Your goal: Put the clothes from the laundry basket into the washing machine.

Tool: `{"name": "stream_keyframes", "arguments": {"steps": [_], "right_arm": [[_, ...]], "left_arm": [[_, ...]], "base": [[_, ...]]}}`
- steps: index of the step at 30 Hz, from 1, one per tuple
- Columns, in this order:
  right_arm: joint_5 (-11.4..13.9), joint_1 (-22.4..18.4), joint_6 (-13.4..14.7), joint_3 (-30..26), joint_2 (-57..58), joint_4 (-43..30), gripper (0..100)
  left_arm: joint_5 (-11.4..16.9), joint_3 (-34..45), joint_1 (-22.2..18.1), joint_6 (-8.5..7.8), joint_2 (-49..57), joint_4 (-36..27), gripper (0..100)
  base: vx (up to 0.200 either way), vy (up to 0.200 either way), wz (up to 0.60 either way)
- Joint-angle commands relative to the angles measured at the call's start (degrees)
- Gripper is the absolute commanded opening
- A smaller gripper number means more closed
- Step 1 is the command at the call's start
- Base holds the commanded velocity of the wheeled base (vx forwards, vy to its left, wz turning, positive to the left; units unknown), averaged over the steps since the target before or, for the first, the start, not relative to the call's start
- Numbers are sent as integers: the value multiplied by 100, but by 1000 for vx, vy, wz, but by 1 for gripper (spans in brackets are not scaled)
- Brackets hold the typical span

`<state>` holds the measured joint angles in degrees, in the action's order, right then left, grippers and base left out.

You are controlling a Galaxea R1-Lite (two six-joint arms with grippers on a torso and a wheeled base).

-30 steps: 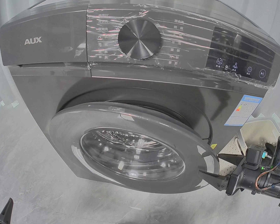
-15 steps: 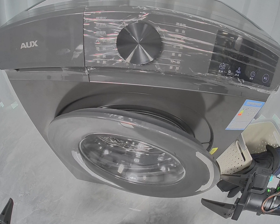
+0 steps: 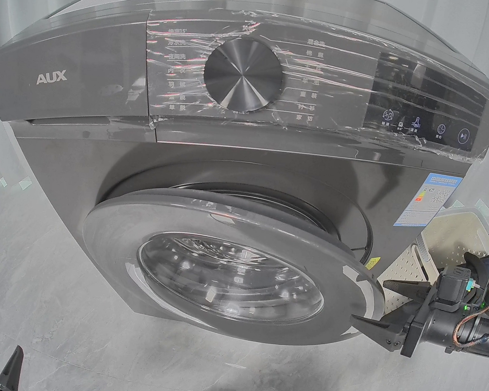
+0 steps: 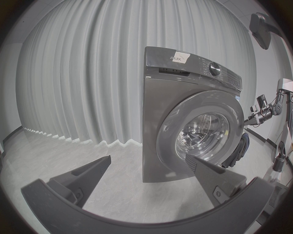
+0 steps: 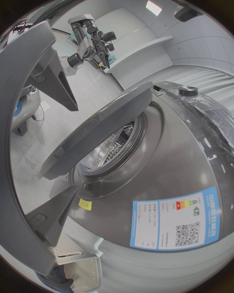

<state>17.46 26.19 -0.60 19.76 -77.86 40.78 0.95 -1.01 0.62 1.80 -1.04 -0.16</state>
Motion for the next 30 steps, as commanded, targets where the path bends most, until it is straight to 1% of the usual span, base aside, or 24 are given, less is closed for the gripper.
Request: {"name": "stream_keyframes", "arguments": {"steps": [1, 3, 5, 6, 9, 11, 13, 15, 19, 21, 24, 26, 30], "right_arm": [[30, 343, 104, 98, -379, 27, 100], [30, 484, 130, 37, -370, 18, 100], [38, 510, 139, 28, -353, 27, 100], [65, 554, 156, -95, -282, 27, 100], [74, 563, 174, -201, -186, 71, 100], [82, 572, 165, -368, -36, 150, 100], [74, 554, 156, -385, -27, 159, 100], [56, 502, 139, -324, -27, 159, 100], [3, 431, 130, -104, -106, 167, 100], [-23, 282, 130, 212, -256, 141, 100], [-14, 282, 165, 362, -423, 159, 100], [-23, 317, 236, 362, -476, 159, 100], [-5, 449, 253, 204, -528, 167, 100]], "left_arm": [[2, 84, -1, 4, 104, -2, 100], [2, 84, -1, 4, 95, -2, 100], [2, 84, -1, 4, 104, -2, 100], [2, 84, -1, -5, 95, -2, 100], [2, 84, -1, -5, 95, -2, 100], [2, 84, -1, -31, 104, -2, 100], [2, 84, -1, -31, 95, -2, 100], [2, 84, -1, -31, 104, -2, 100], [2, 84, -1, -22, 104, -2, 100], [2, 84, -1, -22, 104, -2, 100], [2, 84, -1, -13, 95, -2, 100], [2, 84, -1, -13, 104, -2, 100], [2, 84, -1, -13, 95, -2, 100]], "base": [[0, 0, 0], [0, 0, 0], [0, 0, 0], [0, 0, 0], [0, 0, 0], [0, 0, 0], [0, 0, 0], [0, 0, 0], [-200, 0, 0], [-200, 0, 0], [-200, 0, 0], [0, 0, 0], [0, 0, 0]]}}
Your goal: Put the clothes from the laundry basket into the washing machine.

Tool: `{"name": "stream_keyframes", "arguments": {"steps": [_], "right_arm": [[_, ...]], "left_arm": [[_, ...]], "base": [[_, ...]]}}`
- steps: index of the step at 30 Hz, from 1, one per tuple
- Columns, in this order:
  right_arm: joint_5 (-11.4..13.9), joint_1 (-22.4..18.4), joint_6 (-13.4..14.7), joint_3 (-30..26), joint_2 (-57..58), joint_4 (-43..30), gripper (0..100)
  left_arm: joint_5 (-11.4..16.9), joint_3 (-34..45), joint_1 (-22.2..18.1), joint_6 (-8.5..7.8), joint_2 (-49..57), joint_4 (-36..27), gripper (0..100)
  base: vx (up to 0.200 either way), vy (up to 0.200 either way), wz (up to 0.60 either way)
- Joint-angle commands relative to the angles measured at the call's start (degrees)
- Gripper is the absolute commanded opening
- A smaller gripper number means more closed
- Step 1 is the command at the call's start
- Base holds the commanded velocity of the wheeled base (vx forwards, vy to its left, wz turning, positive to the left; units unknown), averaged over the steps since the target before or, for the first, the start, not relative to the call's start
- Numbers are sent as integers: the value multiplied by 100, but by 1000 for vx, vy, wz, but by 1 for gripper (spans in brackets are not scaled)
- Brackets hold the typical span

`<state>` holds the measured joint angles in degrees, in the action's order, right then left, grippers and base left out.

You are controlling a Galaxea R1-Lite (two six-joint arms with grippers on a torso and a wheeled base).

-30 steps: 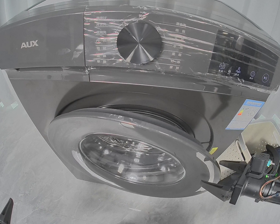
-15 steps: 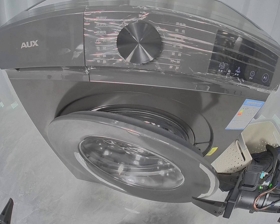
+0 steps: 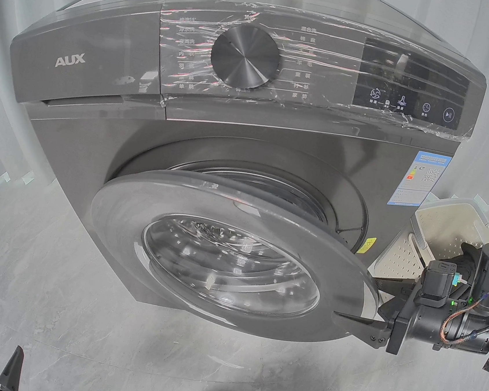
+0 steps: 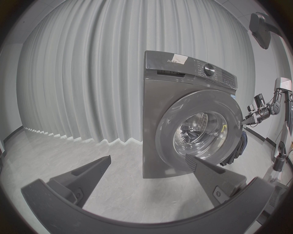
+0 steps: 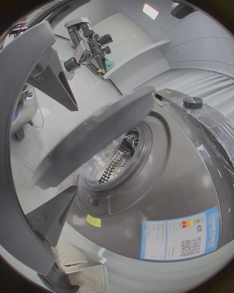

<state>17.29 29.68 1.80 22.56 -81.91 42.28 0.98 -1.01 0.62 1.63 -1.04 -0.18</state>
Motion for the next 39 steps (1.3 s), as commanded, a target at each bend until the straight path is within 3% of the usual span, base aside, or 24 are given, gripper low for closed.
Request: {"name": "stream_keyframes", "arguments": {"steps": [1, 10, 15, 21, 27, 33, 39], "right_arm": [[12, 125, 13, -121, -97, 26, 100], [12, 169, 4, -481, 307, 26, 100], [-32, 99, 4, -156, 228, -18, 100], [-314, -68, -22, 161, -264, 26, 100], [-278, 20, -5, 240, -440, 35, 100], [-217, 301, 31, -138, -194, 35, 100], [-155, 266, 13, -156, -97, 44, 100]], "left_arm": [[-1, 84, -1, 4, 95, 1, 100], [17, 84, -1, -58, 104, 1, 100], [17, 84, -1, -49, 104, 1, 100], [17, 84, -1, -32, 95, 1, 100], [17, 84, -1, -23, 95, 1, 100], [17, 84, -1, -32, 104, 1, 100], [17, 84, -1, -32, 95, 1, 100]], "base": [[0, 0, 0], [0, 0, 0], [-120, 0, 0], [-100, 0, 0], [0, 0, 0], [0, 0, 0], [0, 0, 0]]}}
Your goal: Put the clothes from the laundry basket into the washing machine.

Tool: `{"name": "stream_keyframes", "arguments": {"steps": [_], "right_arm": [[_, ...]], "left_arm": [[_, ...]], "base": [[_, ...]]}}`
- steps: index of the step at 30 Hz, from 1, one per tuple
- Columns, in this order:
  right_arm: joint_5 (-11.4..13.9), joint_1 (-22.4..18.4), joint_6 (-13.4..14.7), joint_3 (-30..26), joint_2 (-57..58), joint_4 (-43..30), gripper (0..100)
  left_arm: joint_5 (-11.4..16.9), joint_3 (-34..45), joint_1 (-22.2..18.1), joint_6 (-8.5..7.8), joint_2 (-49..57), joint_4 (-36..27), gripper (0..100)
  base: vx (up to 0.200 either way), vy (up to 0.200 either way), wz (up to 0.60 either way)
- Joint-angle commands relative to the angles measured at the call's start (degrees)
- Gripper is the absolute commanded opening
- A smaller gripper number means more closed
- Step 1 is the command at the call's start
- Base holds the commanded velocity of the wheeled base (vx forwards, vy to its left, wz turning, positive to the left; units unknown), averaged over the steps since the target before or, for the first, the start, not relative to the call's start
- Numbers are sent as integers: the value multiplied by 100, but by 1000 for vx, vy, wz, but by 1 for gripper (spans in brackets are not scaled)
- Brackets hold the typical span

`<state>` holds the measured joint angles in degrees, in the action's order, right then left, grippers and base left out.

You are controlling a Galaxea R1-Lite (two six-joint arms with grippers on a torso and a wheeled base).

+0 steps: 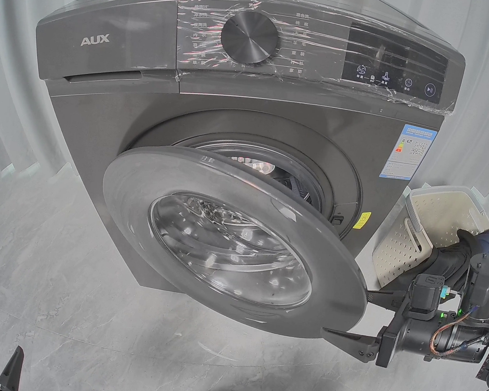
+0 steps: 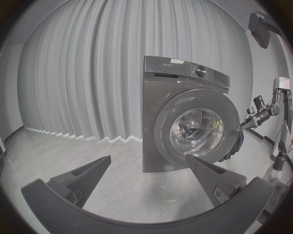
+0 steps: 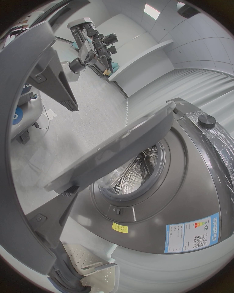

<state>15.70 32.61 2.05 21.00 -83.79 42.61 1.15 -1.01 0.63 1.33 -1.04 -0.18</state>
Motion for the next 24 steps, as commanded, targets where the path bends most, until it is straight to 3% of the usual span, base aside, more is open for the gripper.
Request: {"name": "stream_keyframes", "arguments": {"steps": [1, 6, 9, 24], "right_arm": [[-14, -35, -11, 44, 82, 11, 100], [-76, -273, -64, 334, -226, 2, 100], [-76, -281, -64, 413, -358, 2, 100], [-6, 290, 85, -61, -164, 81, 100]], "left_arm": [[0, 84, -2, -1, 104, 1, 100], [0, 84, -2, -1, 104, 1, 100], [0, 84, -2, -1, 104, 1, 100], [8, 84, -2, -1, 104, 1, 100]], "base": [[0, 0, 0], [0, 0, 0], [-200, 0, 0], [0, 0, 0]]}}
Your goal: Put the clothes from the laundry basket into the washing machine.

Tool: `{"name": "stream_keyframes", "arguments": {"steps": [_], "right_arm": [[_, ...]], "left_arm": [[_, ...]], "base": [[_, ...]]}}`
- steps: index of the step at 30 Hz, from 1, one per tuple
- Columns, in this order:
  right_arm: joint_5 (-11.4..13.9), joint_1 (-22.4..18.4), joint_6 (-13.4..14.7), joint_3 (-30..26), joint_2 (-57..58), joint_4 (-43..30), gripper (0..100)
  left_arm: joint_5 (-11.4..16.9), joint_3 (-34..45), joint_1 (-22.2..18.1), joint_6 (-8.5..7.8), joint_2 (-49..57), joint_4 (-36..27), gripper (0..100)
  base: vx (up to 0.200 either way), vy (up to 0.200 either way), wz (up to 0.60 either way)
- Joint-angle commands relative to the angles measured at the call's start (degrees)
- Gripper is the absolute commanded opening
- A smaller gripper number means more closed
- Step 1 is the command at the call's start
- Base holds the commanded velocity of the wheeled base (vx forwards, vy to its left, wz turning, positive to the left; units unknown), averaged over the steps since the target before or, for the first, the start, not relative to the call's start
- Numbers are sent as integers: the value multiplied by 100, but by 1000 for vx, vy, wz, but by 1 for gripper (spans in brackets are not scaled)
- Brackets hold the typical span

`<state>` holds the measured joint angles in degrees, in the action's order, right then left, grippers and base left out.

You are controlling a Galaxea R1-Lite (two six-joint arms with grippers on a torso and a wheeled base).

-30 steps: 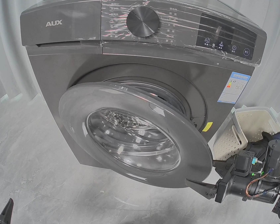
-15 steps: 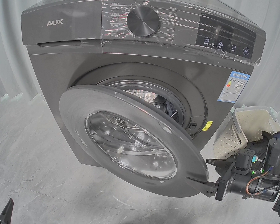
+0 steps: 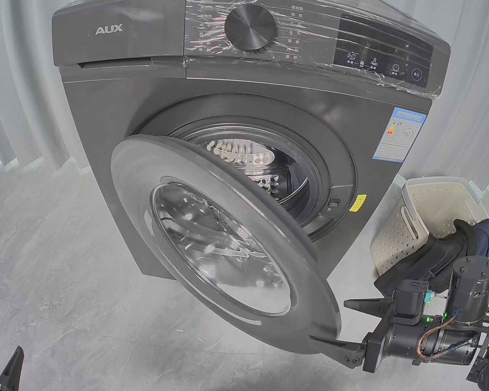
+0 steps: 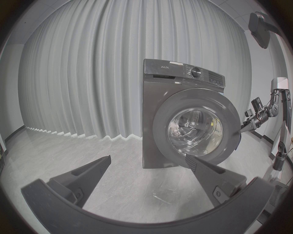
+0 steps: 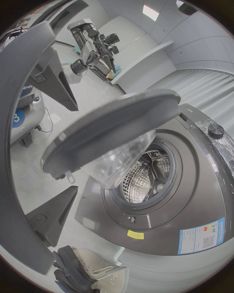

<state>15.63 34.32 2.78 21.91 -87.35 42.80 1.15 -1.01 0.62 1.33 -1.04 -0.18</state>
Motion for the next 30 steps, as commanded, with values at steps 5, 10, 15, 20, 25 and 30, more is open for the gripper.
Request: {"name": "stream_keyframes", "arguments": {"steps": [5, 10, 15, 20, 25, 30], "right_arm": [[2, 22, 82, -160, 482, 79, 100], [37, 14, 337, -248, 983, 70, 100], [72, -188, 416, -283, 1150, 62, 100], [72, -646, 557, -116, 1053, 70, 100], [10, -883, 662, 33, 517, 79, 100], [-236, -936, 619, 86, -55, 132, 100]], "left_arm": [[8, 84, -1, 8, 104, 1, 100], [8, 84, -1, -1, 104, 1, 100], [8, 84, -1, 8, 95, 1, 100], [0, 84, -1, -1, 95, 1, 100], [8, 84, -1, -1, 104, 1, 100], [8, 84, -1, -1, 104, 1, 100]], "base": [[0, 0, 0], [0, 0, 0], [0, 0, 0], [0, 0, 0], [0, 0, 0], [0, 0, 0]]}}
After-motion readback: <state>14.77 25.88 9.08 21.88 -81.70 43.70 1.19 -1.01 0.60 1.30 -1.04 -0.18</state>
